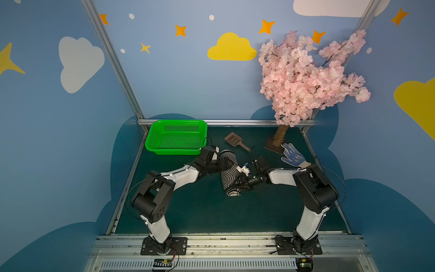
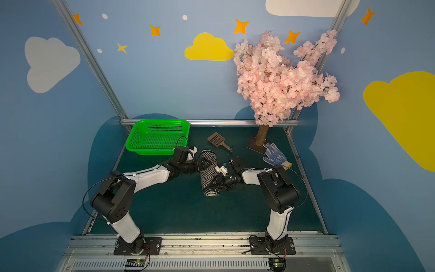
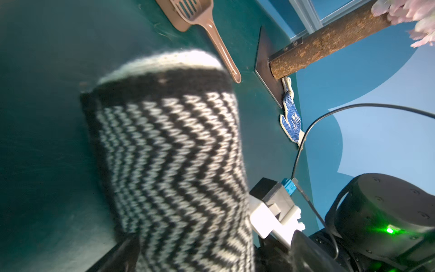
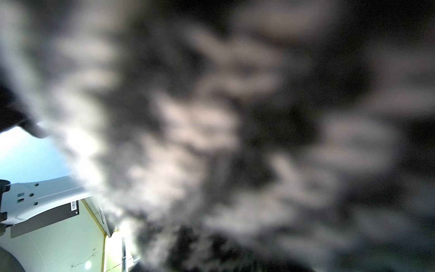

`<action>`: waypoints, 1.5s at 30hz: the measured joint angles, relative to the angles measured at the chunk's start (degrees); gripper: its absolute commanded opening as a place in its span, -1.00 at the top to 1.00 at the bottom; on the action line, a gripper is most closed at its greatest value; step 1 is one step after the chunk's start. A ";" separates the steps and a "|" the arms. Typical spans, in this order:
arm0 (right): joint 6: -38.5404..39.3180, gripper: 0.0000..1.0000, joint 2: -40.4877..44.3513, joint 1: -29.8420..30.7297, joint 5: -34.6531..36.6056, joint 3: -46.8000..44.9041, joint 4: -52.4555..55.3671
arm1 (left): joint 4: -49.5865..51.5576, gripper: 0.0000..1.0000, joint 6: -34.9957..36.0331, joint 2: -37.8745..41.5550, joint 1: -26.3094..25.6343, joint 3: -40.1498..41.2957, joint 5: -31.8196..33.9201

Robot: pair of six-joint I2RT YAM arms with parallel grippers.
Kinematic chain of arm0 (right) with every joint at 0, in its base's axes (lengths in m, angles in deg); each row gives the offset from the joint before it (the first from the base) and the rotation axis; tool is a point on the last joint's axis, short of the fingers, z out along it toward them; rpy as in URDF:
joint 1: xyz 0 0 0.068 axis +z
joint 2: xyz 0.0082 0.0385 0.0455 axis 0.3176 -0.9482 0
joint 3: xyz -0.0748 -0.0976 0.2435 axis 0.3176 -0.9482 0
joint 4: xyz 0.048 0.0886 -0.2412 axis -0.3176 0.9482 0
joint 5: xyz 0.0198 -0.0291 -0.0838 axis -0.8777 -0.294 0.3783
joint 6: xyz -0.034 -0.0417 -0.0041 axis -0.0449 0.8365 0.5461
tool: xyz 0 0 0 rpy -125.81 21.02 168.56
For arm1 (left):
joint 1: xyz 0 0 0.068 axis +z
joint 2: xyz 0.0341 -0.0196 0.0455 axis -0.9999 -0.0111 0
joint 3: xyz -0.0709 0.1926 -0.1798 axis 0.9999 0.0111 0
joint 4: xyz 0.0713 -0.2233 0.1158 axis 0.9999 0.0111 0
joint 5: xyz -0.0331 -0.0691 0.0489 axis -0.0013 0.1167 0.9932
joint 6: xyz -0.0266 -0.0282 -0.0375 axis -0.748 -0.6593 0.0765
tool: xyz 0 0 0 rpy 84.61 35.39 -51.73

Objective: Roll up the scarf and place it into the basket
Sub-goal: Pick up the scarf at the center of the board.

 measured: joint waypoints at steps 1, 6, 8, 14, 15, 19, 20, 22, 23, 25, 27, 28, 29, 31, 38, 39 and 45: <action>0.00 0.04 0.00 0.02 0.07 0.02 0.04 | 1.68 -1.00 0.39 -0.57 -0.55 -1.51 0.52; 0.02 0.03 0.02 0.35 0.26 0.11 0.28 | 9.46 -1.00 1.86 -4.94 -2.64 -7.87 4.04; 0.04 0.03 0.09 0.44 0.48 0.24 0.46 | 11.65 -1.00 2.10 -6.58 -3.04 -9.01 5.22; -0.22 0.03 0.17 0.72 1.38 0.44 1.55 | 15.41 -1.00 2.08 -8.92 -3.15 -10.16 7.80; -0.15 0.02 0.17 0.83 1.42 0.46 1.55 | 16.00 -1.00 2.08 -9.51 -3.28 -10.43 7.93; -0.13 0.02 0.17 1.03 1.51 0.50 1.38 | 17.97 -1.00 2.08 -11.89 -3.56 -12.74 8.39; -0.15 0.02 0.17 1.07 1.57 0.52 1.29 | 18.56 -1.00 2.08 -12.35 -3.69 -13.46 8.59; -0.20 0.01 0.17 1.20 1.68 0.50 1.07 | 19.65 -1.00 2.08 -12.72 -3.89 -14.51 9.01; -0.24 0.02 0.17 1.29 1.70 0.50 0.85 | 20.04 -0.99 2.05 -12.81 -4.00 -14.91 9.22; -0.46 0.01 0.17 1.51 1.84 0.50 0.33 | 20.33 -0.97 1.95 -12.87 -4.04 -15.15 9.75; -0.66 0.01 0.15 1.64 1.86 0.24 -0.55 | 20.46 -0.92 1.68 -13.29 -4.09 -15.34 10.03; -0.79 0.00 0.15 1.68 1.86 0.09 -0.98 | 20.57 -0.88 1.57 -13.64 -4.09 -15.58 10.08; -0.94 0.00 0.15 1.73 1.84 -0.11 -1.46 | 20.57 -0.81 1.51 -14.12 -4.09 -15.91 10.21; -1.31 -0.01 0.15 1.73 1.81 -0.35 -2.21 | 20.74 -0.58 1.03 -14.86 -4.11 -16.83 10.19; -1.66 -0.15 0.57 1.84 2.05 -0.42 -2.75 | 20.87 0.50 0.11 -16.85 -4.13 -18.12 10.25; -1.53 -0.19 0.87 1.84 2.34 -0.42 -2.51 | 20.79 0.55 0.31 -16.87 -4.11 -18.12 10.23; 0.02 -0.93 4.46 1.62 4.11 -0.24 0.79 | 19.17 0.89 0.79 -16.37 -3.26 -17.33 8.02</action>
